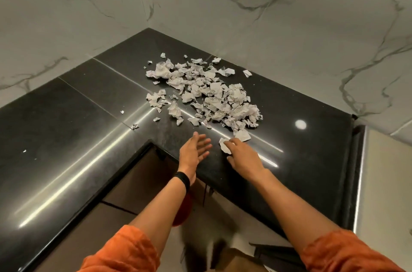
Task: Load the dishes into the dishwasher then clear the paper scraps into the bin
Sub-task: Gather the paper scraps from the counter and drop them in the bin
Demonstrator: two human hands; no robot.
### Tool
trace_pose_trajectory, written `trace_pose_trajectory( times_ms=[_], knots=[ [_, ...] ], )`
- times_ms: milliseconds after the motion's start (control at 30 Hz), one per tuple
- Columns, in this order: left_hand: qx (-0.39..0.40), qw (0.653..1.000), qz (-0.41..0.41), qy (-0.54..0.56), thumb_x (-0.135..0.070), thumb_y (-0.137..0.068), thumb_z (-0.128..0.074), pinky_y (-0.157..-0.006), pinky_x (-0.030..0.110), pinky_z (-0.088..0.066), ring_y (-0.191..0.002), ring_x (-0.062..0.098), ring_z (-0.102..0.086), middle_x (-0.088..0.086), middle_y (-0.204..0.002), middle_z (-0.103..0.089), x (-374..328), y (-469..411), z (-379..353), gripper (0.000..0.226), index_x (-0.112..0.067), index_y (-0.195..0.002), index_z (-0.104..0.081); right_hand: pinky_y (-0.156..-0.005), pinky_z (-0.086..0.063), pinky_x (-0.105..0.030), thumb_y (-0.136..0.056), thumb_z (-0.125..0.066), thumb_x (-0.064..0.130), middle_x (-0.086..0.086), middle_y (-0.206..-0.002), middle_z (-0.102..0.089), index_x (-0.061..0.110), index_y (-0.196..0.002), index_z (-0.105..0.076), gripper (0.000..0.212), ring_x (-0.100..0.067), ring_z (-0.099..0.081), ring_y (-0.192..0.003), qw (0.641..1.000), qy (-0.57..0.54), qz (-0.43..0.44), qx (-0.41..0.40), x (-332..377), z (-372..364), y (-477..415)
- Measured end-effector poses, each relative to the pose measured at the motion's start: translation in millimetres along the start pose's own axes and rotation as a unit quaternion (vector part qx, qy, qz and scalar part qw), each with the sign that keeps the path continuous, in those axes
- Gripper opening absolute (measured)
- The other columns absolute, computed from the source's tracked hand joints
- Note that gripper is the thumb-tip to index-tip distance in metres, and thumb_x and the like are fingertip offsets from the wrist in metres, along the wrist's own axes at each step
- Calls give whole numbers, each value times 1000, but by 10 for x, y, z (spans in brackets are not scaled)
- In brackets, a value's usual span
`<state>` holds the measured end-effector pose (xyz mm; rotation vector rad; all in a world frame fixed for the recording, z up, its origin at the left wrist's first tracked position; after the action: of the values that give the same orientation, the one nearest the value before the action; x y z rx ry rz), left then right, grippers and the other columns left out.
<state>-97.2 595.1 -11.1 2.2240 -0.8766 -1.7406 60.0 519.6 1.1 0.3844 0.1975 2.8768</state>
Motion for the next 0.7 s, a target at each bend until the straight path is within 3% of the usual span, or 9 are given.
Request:
trace_pose_trajectory(
  times_ms=[67,200,333,533,600,700],
  knots=[
    [0,1000,12,22,-46,-103,-49,-94,36,-56,-103,21,-73,7,-111,-76,-21,-95,-5,42,-12,-120,-67,-93,-48,-40,-95,-58,16,-5,-129,-59,15,-128,-61,33,-29,-56,-115,1000,1,1,-31,-40,-65,-57],
    [-6,999,21,46,-40,-103,-52,-98,37,-54,-106,21,-72,10,-115,-74,-44,-303,-41,38,-9,-120,-66,-71,-50,-37,-93,-62,15,-1,-99,-68,15,-99,-72,12,-25,-63,-91,992,10,9,-126,-72,-64,-200],
    [-32,993,29,109,-41,-104,-51,-101,35,-51,-115,23,-66,11,-122,-70,-67,-486,-92,41,-9,-125,-65,-70,-53,-32,-88,-72,18,3,-95,-70,18,-98,-72,10,-18,-62,-86,958,-104,28,-266,132,130,-375],
    [-32,940,80,329,-50,-104,-41,-104,46,-48,-119,33,-63,18,-129,-66,-303,-690,-102,56,-3,-130,-57,-80,-49,-35,-91,-60,49,7,-103,-70,23,-100,-74,30,-18,-59,-95,957,-141,155,-201,628,70,-771],
    [-52,922,69,377,-45,-105,-41,-107,46,-46,-122,35,-61,21,-129,-64,-402,-747,-4,53,-1,-129,-57,-83,-48,-32,-95,-61,45,7,-103,-71,21,-103,-74,29,-14,-59,-95,944,-195,164,-211,616,120,-852],
    [-72,919,52,383,-41,-104,-43,-109,45,-45,-124,34,-61,21,-131,-64,-492,-799,165,51,0,-131,-58,-84,-51,-32,-97,-62,27,4,-105,-69,19,-111,-72,18,-14,-61,-97,939,-252,109,-208,482,172,-1096]
  ],
)
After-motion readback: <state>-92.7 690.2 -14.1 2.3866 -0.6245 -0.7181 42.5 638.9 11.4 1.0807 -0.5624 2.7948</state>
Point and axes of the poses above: each hand's wrist, its own y-axis away from the middle knuckle, its own z-axis out of the back of the hand, x = y × z, the point moved 3 cm from there along -y, towards the middle knuckle
